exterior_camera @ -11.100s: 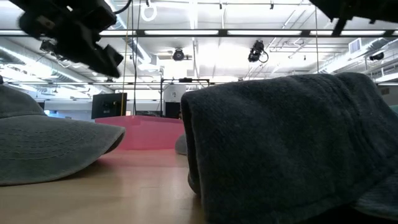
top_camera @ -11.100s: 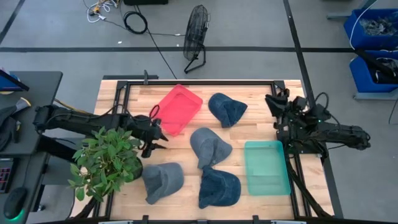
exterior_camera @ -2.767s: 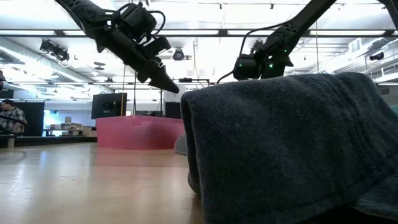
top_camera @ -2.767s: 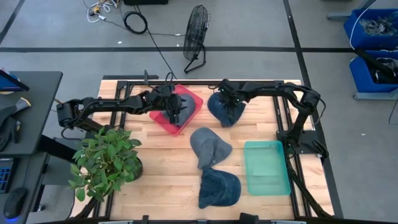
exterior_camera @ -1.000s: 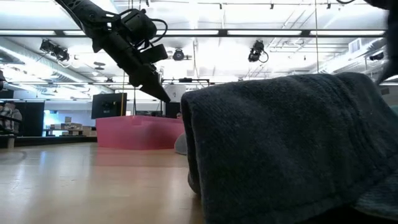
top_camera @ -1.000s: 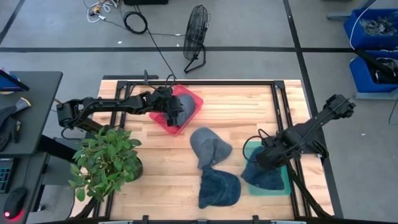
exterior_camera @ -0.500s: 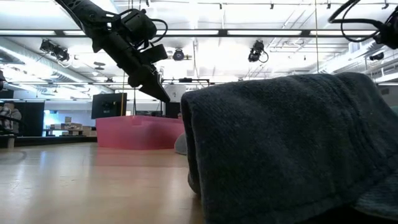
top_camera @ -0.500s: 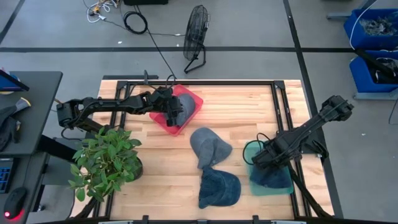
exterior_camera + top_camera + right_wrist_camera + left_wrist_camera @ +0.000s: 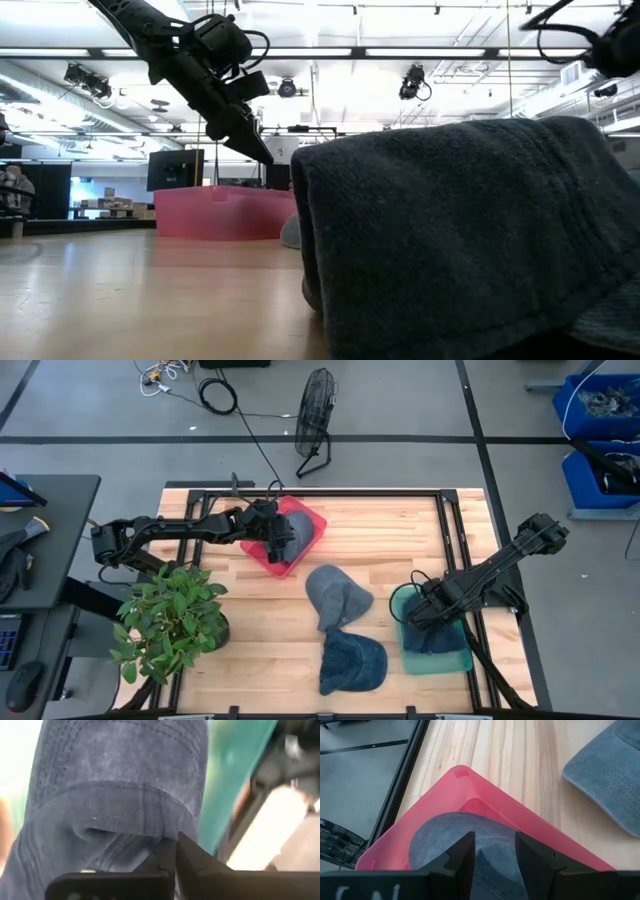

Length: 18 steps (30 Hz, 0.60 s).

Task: Pick & Place hat
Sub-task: Put the top blue cap into the blue bin

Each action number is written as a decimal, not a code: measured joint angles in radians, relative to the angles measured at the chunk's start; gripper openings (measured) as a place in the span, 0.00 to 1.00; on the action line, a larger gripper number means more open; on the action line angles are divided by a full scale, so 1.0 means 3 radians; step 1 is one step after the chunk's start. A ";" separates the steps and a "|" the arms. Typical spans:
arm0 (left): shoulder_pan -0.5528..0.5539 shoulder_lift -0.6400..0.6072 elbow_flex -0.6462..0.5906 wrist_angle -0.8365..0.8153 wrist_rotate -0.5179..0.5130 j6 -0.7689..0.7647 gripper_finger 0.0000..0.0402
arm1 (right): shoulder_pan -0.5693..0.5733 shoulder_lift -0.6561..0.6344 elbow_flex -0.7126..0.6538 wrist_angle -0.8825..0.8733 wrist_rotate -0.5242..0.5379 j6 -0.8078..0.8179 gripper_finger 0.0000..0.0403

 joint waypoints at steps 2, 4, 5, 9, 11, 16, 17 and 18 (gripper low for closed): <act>0.0000 0.0000 0.0000 0.0000 0.0000 0.0001 0.35 | 0.0000 0.0000 0.0000 0.0038 0.0308 0.0009 0.00; 0.0000 0.0000 0.0000 0.0000 0.0000 0.0003 0.35 | -0.0002 0.0000 0.0000 0.0125 0.0493 -0.0053 0.01; 0.0000 0.0000 0.0000 0.0000 0.0000 0.0003 0.35 | -0.0003 0.0000 0.0000 0.0177 0.0511 -0.0103 0.02; 0.0000 0.0000 0.0000 -0.0001 0.0000 0.0005 0.35 | -0.0001 0.0000 0.0000 0.0172 0.0375 -0.0199 0.05; 0.0000 0.0000 0.0000 0.0000 0.0000 0.0005 0.35 | -0.0001 0.0000 0.0000 0.0127 0.0288 -0.0168 0.05; 0.0000 0.0000 0.0000 0.0000 0.0000 0.0004 0.35 | -0.0001 0.0000 0.0000 -0.0085 0.0157 -0.0169 0.01; 0.0000 0.0000 0.0000 0.0000 0.0000 0.0004 0.35 | -0.0001 0.0000 0.0000 -0.0125 0.0159 -0.0169 0.01; 0.0000 0.0000 0.0000 -0.0001 0.0000 0.0004 0.35 | -0.0001 0.0000 0.0000 -0.0158 0.0159 -0.0170 0.01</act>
